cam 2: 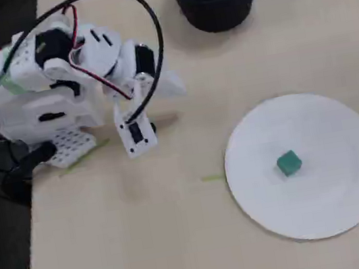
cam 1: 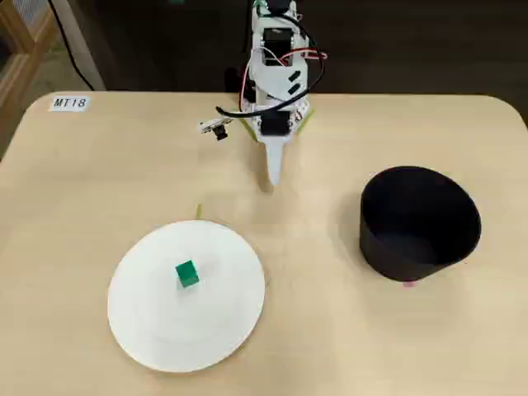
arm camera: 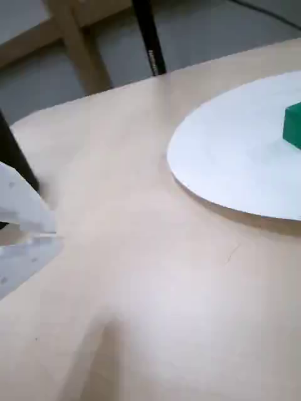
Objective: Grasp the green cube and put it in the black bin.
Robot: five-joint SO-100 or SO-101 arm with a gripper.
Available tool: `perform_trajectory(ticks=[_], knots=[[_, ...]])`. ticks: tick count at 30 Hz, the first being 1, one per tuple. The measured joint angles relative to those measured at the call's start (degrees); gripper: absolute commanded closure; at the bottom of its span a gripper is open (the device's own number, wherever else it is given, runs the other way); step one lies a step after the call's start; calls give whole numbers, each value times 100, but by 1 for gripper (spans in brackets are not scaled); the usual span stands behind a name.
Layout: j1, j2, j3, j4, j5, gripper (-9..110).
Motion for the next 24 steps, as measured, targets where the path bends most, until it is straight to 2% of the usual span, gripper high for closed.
perform_trajectory(ticks=[6, 17, 21, 24], knots=[[439, 0, 53, -211, 633, 102], [343, -26, -53, -105, 694, 102], [299, -246, -1169, 316, 703, 102], [246, -1292, -2602, 598, 694, 102]])
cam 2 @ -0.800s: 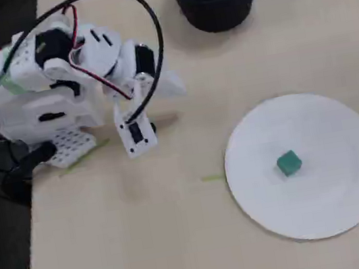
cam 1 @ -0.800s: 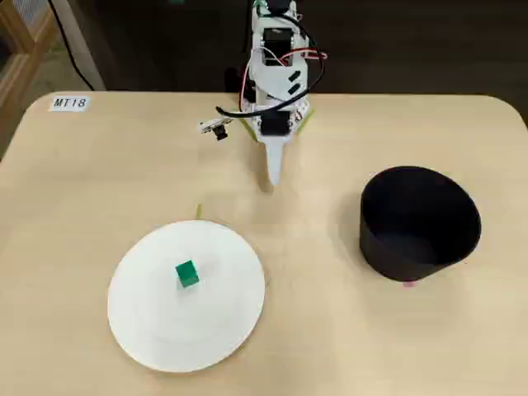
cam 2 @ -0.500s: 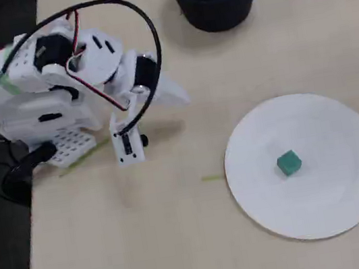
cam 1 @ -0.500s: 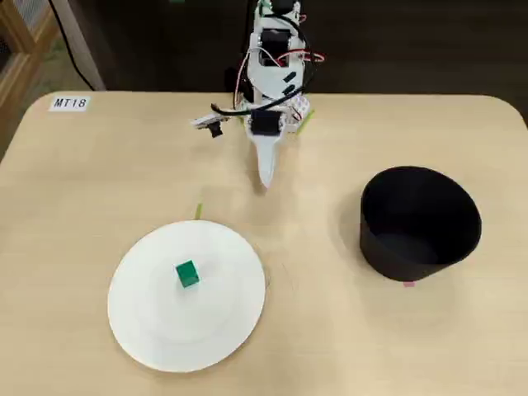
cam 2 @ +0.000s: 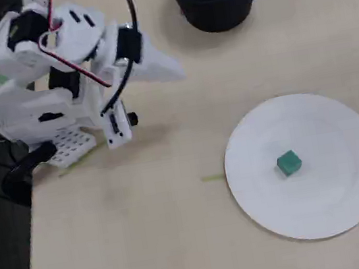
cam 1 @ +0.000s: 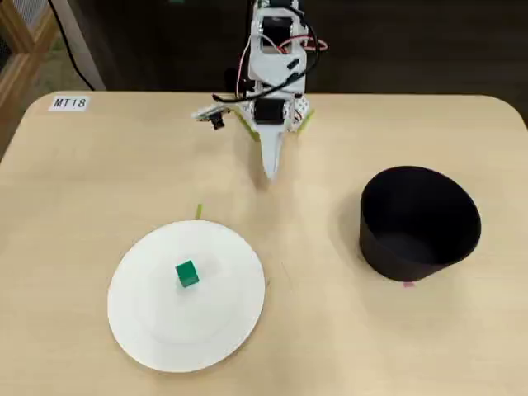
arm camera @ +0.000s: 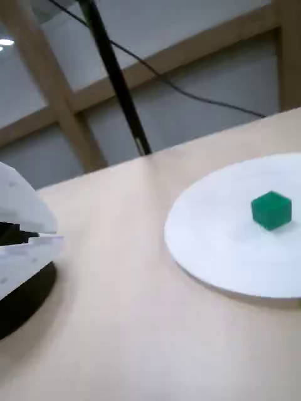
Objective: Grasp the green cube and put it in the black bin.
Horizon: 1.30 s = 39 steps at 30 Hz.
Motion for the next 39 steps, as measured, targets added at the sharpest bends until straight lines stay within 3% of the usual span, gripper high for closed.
perform_trajectory(ticks=[6, 15, 20, 25, 29, 39], knots=[[-448, -3217, -3146, 536, 9, 102], [-527, -6557, -5563, 729, 9, 102], [-642, -9246, -8244, 2048, 26, 102], [-369, -11435, -11558, 3384, 782, 102], [44, -11531, -12059, 3612, 1521, 102], [1037, -11540, -11584, 3656, 2997, 102]])
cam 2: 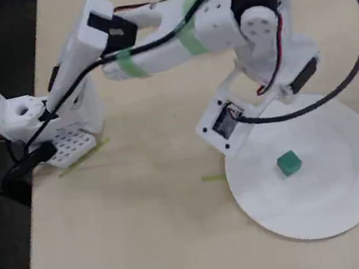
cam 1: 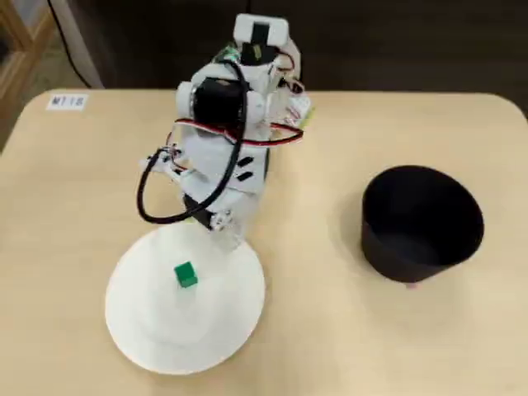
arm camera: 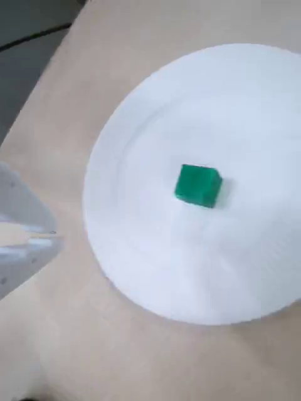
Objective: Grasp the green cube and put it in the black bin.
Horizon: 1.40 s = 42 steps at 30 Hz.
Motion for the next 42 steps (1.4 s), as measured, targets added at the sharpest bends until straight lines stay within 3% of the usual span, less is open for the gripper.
perform_trajectory(ticks=[9, 18, 21, 42], knots=[[422, -413, 237, -9, 536, 102], [729, -923, 229, -26, 545, 77], [765, -1160, 26, -26, 439, 74], [536, -2355, -1538, -35, 123, 76]])
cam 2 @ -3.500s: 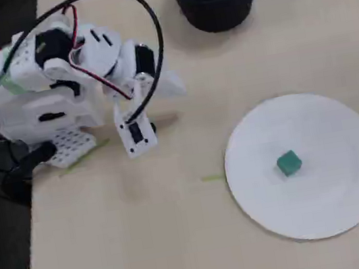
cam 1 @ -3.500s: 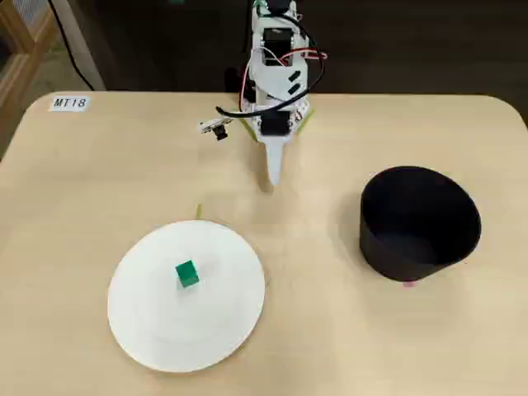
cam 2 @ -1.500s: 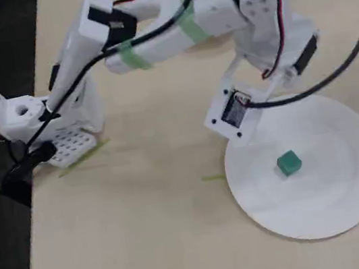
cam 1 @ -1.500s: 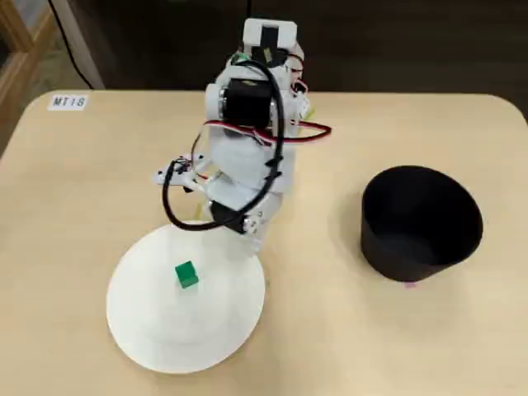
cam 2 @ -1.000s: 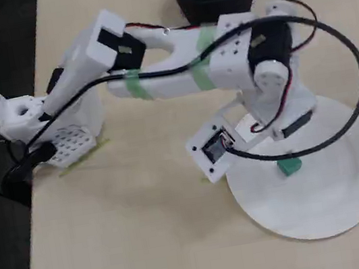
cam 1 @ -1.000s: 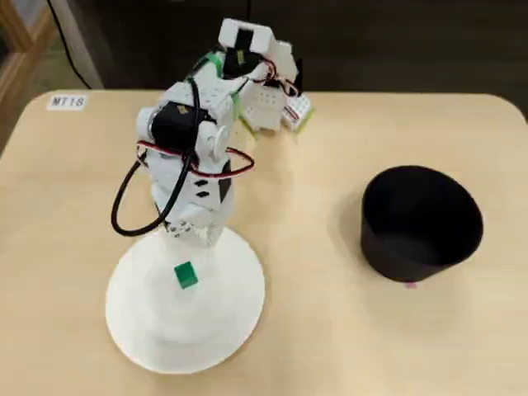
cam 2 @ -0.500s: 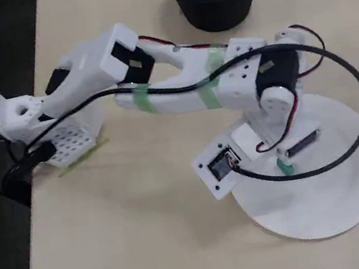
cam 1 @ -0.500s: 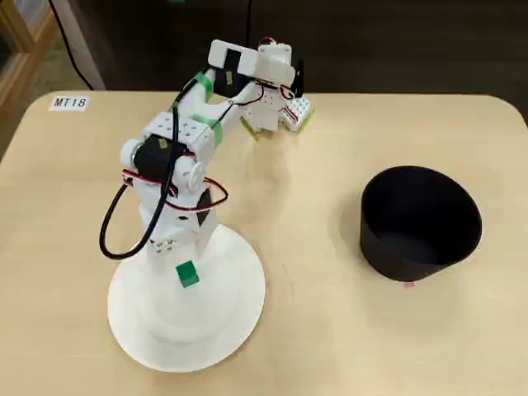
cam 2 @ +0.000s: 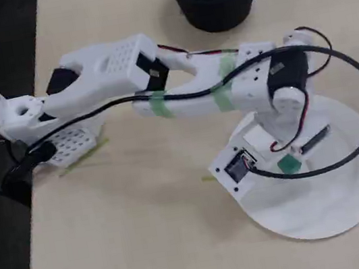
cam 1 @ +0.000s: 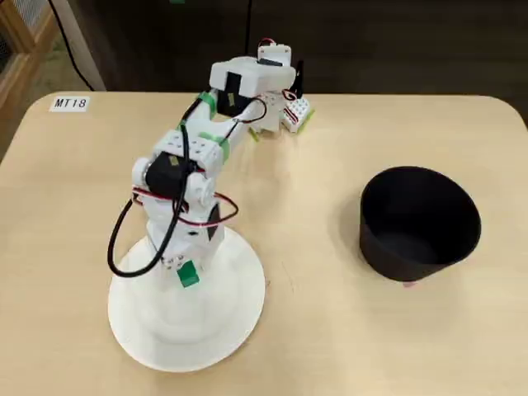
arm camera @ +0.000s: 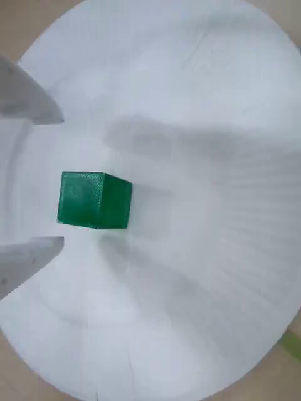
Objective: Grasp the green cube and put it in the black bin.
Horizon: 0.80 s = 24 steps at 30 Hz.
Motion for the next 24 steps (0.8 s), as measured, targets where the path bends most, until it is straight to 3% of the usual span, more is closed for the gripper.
perform_trajectory(ticks=[10, 17, 24], knots=[[35, -510, -492, 0, 0, 85], [132, -914, -914, 0, 44, 101], [158, -1072, -1301, 26, 123, 102]])
